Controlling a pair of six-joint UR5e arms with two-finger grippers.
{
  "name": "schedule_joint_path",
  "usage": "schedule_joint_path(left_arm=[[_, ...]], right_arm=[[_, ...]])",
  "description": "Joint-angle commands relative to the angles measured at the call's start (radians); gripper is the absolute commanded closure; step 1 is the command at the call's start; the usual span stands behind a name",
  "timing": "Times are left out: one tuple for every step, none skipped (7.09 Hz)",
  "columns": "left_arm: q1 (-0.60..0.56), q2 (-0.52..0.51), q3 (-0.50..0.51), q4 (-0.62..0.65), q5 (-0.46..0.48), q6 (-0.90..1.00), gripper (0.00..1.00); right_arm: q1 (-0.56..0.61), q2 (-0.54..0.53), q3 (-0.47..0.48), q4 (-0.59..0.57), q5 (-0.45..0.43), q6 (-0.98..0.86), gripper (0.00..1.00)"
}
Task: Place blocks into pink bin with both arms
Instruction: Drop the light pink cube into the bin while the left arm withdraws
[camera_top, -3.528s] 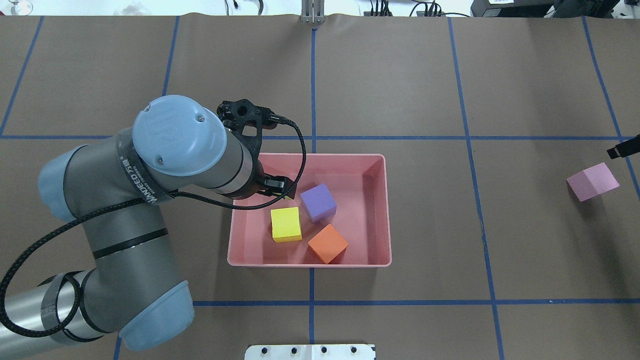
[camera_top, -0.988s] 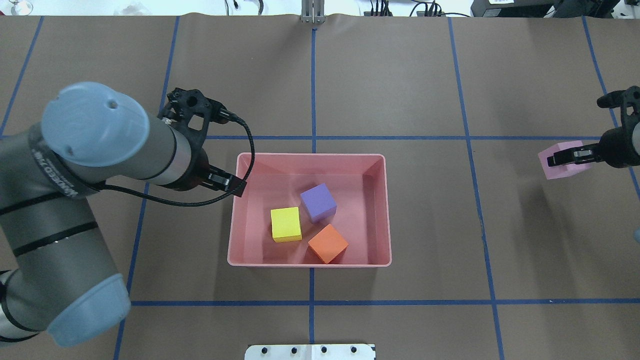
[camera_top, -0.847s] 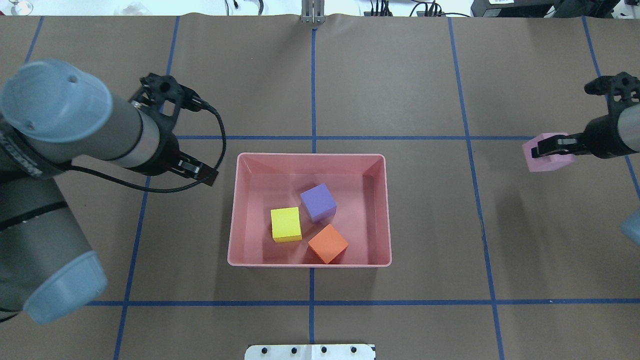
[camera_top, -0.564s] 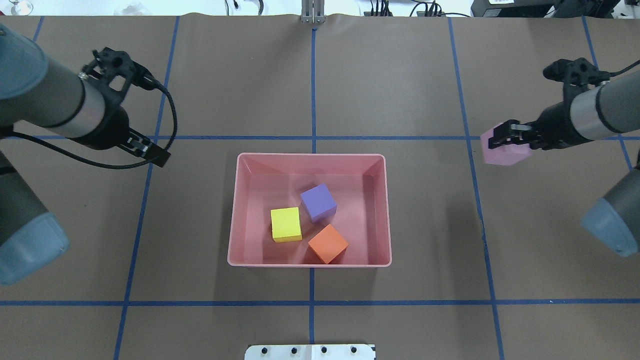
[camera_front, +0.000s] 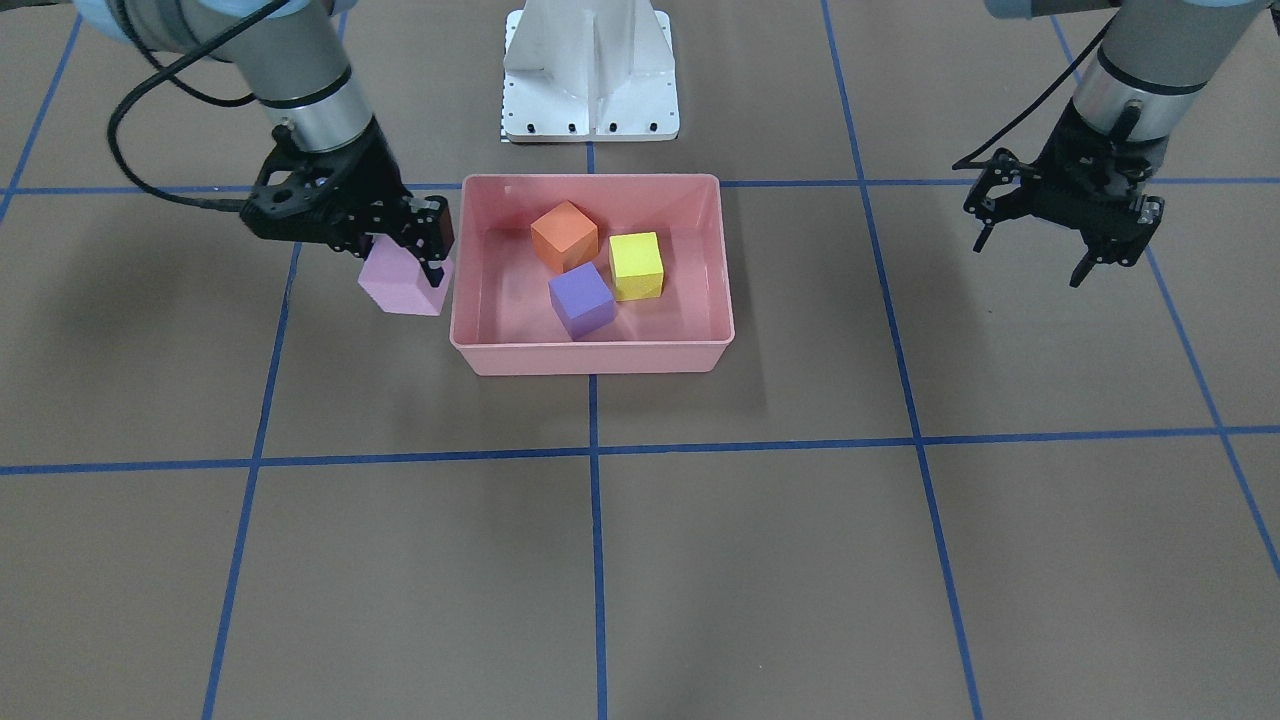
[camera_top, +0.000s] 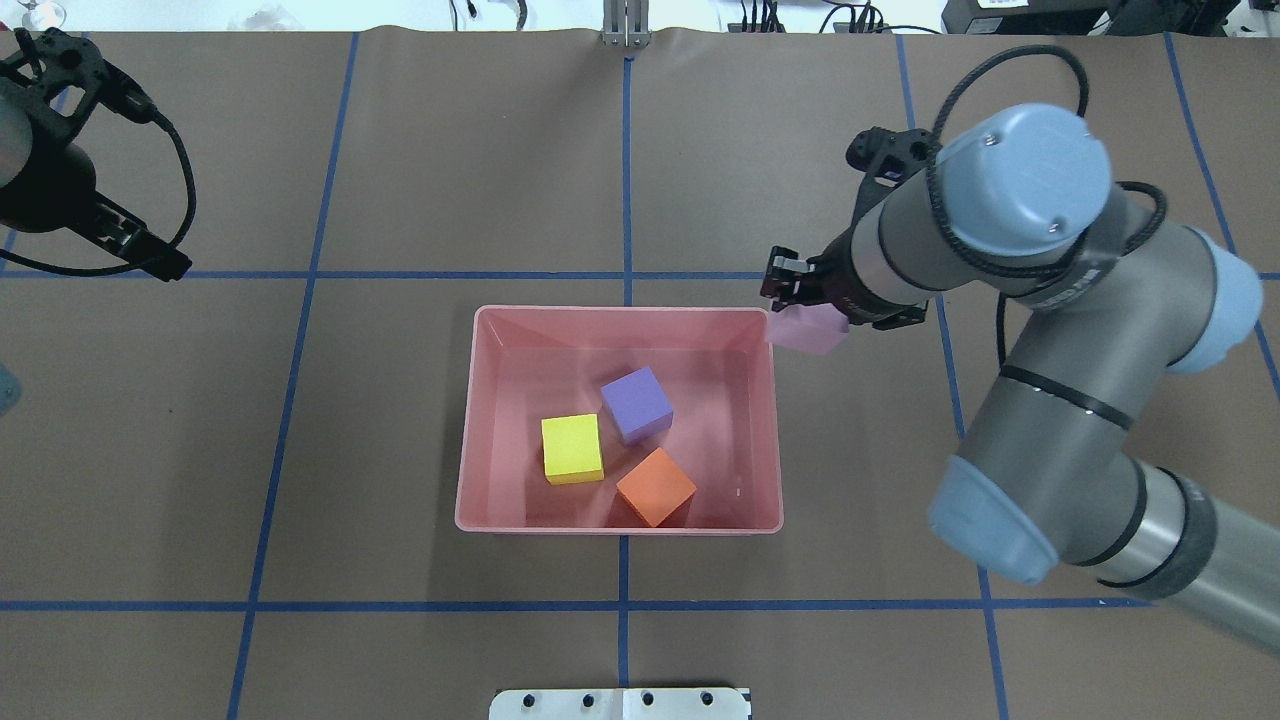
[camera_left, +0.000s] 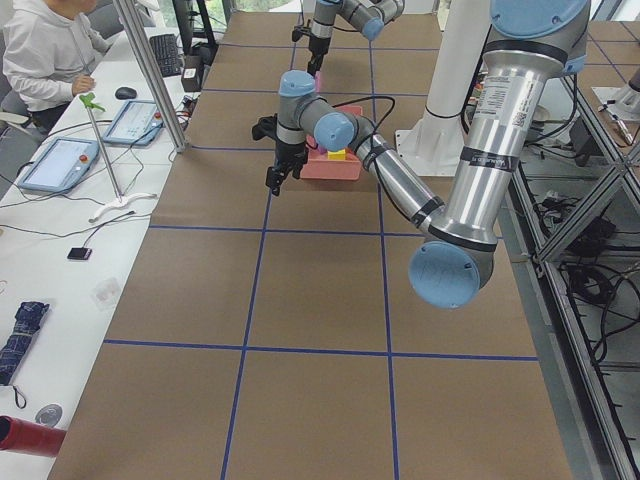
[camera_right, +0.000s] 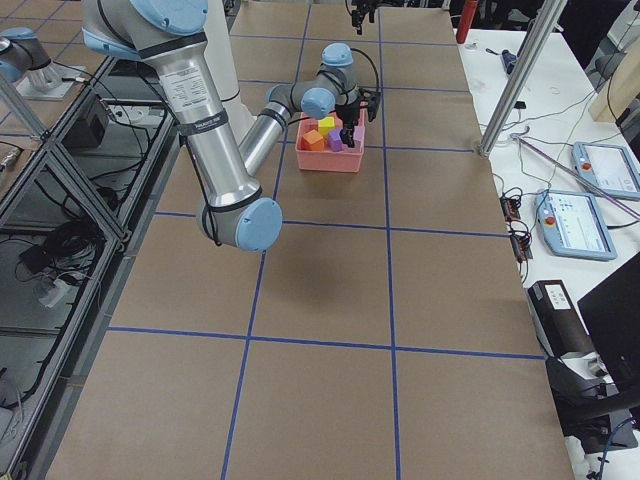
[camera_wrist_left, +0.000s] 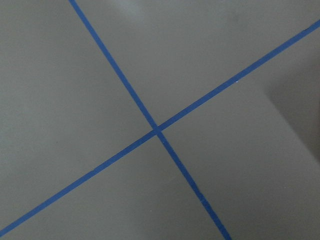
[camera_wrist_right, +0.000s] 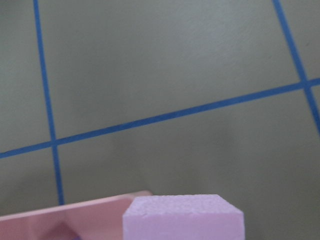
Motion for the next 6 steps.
schedule_joint_path(left_arm=[[-0.011,0.073,0.013,-0.005,0.009,0.004,0.00],[-0.020,0.072,0.016,-0.012,0.007,0.001,0.00],[-0.020,0.070,0.018,-0.016,0.006,-0.003,0.00],[-0.020,0.073,0.018,-0.016,0.003,-0.003,0.00],[-0.021,0.082,0.016,-0.017,0.003,-0.002,0.00],[-0.020,0.084,0.019,-0.017,0.003,-0.003,0.00]], right_arm=[[-0.125,0.123,-0.058,-0.082,-0.109,0.179,1.00],[-0.156,0.136,-0.053,-0.121,-0.145,0.188,0.50],[-0.168,0.136,-0.050,-0.123,-0.154,0.188,0.13],[-0.167,0.133,-0.032,-0.123,-0.166,0.176,0.00],[-0.163,0.122,-0.008,-0.126,-0.162,0.145,0.00],[-0.111,0.124,0.008,-0.161,-0.153,0.043,0.00]])
